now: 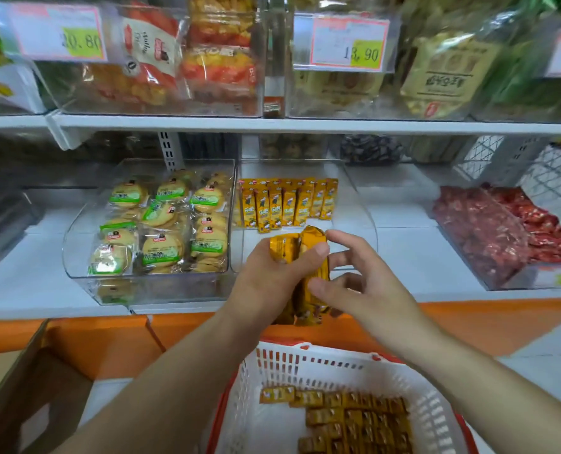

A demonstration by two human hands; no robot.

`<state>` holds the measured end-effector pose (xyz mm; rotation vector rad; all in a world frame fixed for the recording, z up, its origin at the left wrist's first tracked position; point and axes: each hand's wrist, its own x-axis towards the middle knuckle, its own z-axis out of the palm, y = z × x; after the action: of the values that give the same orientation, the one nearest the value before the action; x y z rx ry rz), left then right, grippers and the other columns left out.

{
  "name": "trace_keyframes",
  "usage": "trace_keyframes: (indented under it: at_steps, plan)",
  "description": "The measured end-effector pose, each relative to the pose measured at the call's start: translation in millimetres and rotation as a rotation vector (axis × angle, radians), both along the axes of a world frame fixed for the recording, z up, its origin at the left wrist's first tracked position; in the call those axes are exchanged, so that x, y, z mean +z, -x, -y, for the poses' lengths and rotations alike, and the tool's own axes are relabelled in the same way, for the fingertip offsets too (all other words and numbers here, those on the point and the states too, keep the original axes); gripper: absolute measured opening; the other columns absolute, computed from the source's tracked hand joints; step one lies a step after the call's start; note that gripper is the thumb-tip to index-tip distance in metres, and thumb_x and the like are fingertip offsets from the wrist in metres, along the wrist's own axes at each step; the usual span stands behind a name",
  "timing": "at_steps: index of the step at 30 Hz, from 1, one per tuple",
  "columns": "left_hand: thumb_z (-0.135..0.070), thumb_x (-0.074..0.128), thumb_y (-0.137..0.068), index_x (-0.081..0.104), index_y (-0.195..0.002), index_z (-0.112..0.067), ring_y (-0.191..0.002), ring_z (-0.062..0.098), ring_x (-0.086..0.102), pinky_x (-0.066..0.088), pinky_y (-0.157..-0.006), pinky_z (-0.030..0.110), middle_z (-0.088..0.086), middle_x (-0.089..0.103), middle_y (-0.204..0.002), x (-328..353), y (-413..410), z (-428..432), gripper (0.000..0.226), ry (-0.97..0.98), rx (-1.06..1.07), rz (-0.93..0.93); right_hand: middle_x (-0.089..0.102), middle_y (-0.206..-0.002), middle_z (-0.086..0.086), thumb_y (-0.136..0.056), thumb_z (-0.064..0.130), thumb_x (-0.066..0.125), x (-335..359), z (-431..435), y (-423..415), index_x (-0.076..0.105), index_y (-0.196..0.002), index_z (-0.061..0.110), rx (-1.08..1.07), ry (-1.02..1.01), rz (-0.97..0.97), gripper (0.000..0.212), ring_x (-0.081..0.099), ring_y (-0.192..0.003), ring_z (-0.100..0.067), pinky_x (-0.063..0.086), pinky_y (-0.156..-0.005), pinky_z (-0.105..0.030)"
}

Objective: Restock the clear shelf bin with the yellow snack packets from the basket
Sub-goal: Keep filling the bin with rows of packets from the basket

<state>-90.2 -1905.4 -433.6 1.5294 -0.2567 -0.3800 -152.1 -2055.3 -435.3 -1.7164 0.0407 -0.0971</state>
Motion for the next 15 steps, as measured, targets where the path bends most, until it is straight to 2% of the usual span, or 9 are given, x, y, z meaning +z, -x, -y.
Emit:
trace_keyframes:
  at_steps: [2, 4, 7, 9, 11, 13, 15]
  plan:
    - [-0.044, 0.076, -0.085, 0.079, -0.095, -0.033, -0.087, 0.021, 0.078, 0.064, -0.074, 0.038, 0.003, 0.080, -0.093, 0, 10, 8, 0.014, 0.014, -0.008, -0.020, 0.060, -0.089, 0.014, -0.065, 0.036, 0.083, -2, 1, 4, 0.054, -0.127, 0.037, -0.069, 0.002, 0.034, 0.069, 0.057, -0.065, -0.007, 0.052, -0.065, -0.023]
    - [-0.052, 0.073, -0.084, 0.079, -0.095, -0.035, -0.086, 0.021, 0.078, 0.062, -0.074, 0.039, 0.001, 0.080, -0.092, -1, 15, 12, 0.021, 0.001, 0.027, -0.060, 0.067, -0.092, 0.007, -0.070, 0.026, 0.081, -3, 8, 10, 0.057, -0.125, 0.035, -0.076, -0.066, 0.029, 0.061, 0.061, -0.068, -0.009, 0.054, -0.067, -0.024]
    - [-0.038, 0.073, -0.090, 0.078, -0.097, -0.035, -0.083, 0.016, 0.078, 0.059, -0.073, 0.034, -0.005, 0.080, -0.091, -1, 15, 9, 0.009, -0.002, 0.054, -0.102, 0.076, -0.097, -0.007, -0.083, 0.010, 0.072, -1, 18, 16, 0.060, -0.127, 0.025, -0.054, -0.250, -0.030, 0.049, 0.072, -0.080, -0.023, 0.058, -0.068, -0.033]
    - [-0.026, 0.076, -0.090, 0.074, -0.109, -0.026, -0.087, 0.019, 0.078, 0.061, -0.076, 0.038, -0.002, 0.080, -0.096, -1, 16, 7, 0.019, -0.023, 0.038, -0.087, 0.075, -0.098, -0.014, -0.091, -0.001, 0.061, 0, 23, 19, 0.061, -0.129, 0.019, -0.041, -0.310, -0.080, 0.043, 0.073, -0.082, -0.027, 0.058, -0.068, -0.036]
    - [-0.019, 0.077, -0.088, 0.068, -0.117, -0.022, -0.090, 0.021, 0.078, 0.062, -0.081, 0.044, 0.000, 0.080, -0.099, -3, 18, 7, 0.030, -0.046, 0.024, -0.062, 0.075, -0.098, -0.015, -0.092, -0.005, 0.055, -2, 25, 22, 0.063, -0.127, 0.017, -0.037, -0.361, -0.109, 0.042, 0.072, -0.078, -0.023, 0.058, -0.061, -0.033]
    - [-0.017, 0.078, -0.088, 0.067, -0.117, -0.022, -0.091, 0.021, 0.078, 0.062, -0.083, 0.047, 0.000, 0.080, -0.099, -6, 19, 9, 0.031, -0.058, 0.020, -0.050, 0.073, -0.096, -0.015, -0.092, -0.008, 0.053, -4, 27, 23, 0.063, -0.125, 0.017, -0.039, -0.421, -0.125, 0.042, 0.070, -0.070, -0.017, 0.054, -0.053, -0.026]
    - [-0.018, 0.078, -0.088, 0.067, -0.115, -0.024, -0.089, 0.019, 0.078, 0.062, -0.084, 0.047, -0.002, 0.080, -0.098, -7, 19, 11, 0.030, -0.073, 0.026, -0.039, 0.069, -0.102, -0.020, -0.091, -0.007, 0.055, -6, 29, 23, 0.062, -0.127, 0.017, -0.034, -0.448, -0.136, 0.044, 0.068, -0.073, -0.019, 0.052, -0.056, -0.027]
